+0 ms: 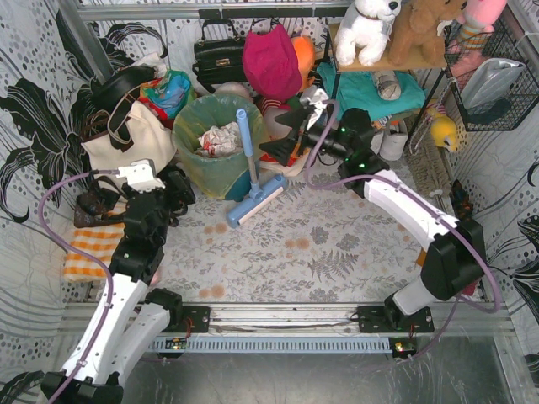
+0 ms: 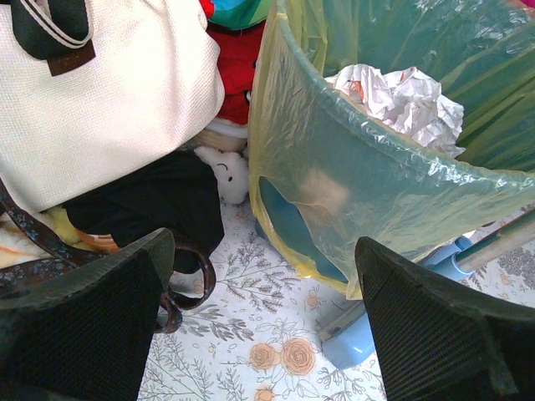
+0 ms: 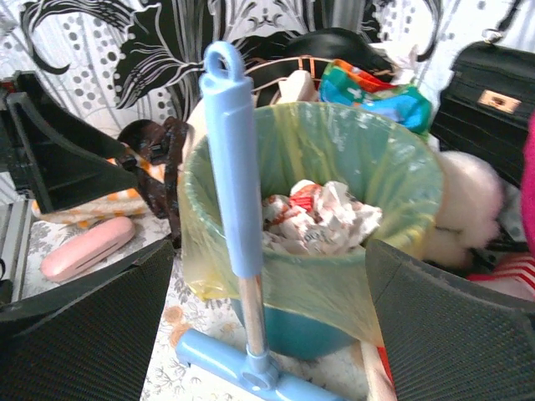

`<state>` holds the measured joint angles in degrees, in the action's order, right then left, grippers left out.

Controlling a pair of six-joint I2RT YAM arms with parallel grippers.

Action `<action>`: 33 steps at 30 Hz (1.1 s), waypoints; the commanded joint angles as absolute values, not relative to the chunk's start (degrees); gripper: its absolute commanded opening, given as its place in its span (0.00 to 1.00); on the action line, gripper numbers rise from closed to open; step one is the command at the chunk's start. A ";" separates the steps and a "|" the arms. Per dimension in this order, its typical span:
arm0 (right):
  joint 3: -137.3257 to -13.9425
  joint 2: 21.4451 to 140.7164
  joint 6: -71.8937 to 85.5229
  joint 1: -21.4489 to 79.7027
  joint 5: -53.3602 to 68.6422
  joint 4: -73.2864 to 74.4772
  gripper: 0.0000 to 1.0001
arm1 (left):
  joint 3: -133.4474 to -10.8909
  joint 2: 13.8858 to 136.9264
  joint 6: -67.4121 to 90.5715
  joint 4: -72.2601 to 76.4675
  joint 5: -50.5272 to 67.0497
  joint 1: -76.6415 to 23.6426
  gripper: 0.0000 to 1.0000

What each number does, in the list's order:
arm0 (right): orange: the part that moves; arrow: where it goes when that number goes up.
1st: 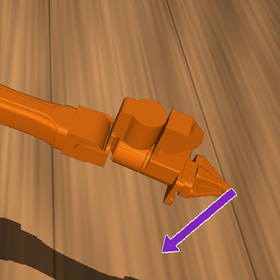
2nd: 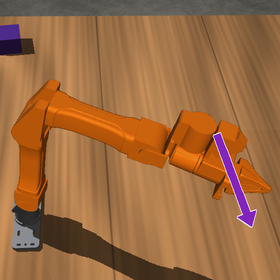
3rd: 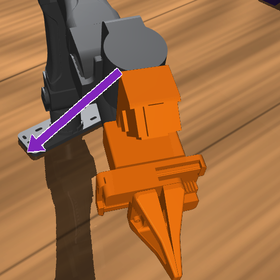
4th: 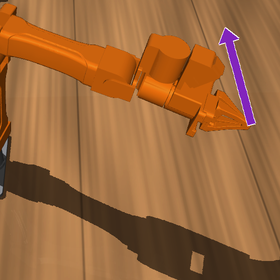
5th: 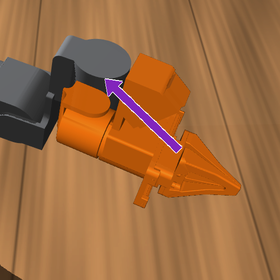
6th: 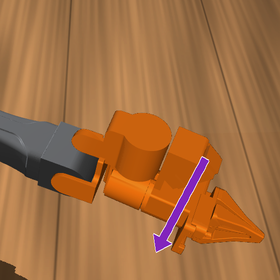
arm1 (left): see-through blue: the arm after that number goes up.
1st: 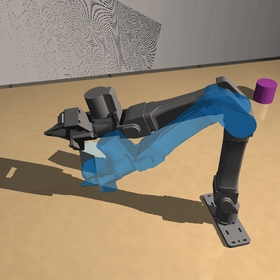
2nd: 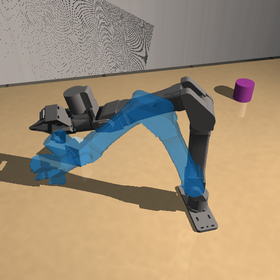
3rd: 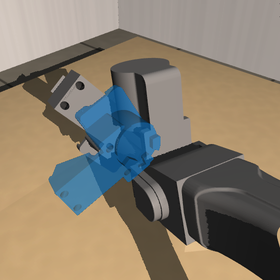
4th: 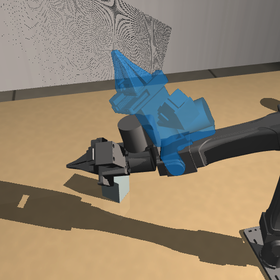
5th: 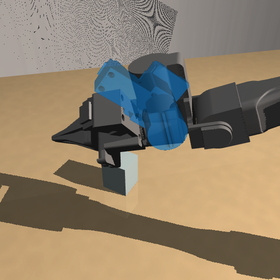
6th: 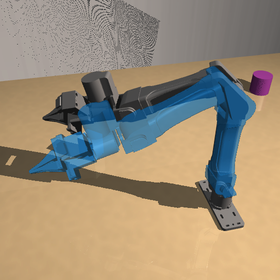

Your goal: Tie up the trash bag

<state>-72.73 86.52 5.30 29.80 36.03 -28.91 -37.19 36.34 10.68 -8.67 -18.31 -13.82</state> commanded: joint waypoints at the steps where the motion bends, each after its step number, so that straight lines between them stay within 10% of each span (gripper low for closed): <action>1: -77.41 89.56 2.68 33.09 36.42 -31.04 0.97 | -36.69 36.09 9.68 -6.11 -19.34 -13.97 0.98; 12: -82.12 96.81 1.32 36.90 32.12 -30.97 0.99 | -36.56 35.77 9.66 -6.30 -19.56 -13.97 0.98; 33: -81.47 99.23 1.85 37.44 34.04 -34.61 0.52 | -36.45 35.73 9.71 -6.26 -19.27 -13.97 0.98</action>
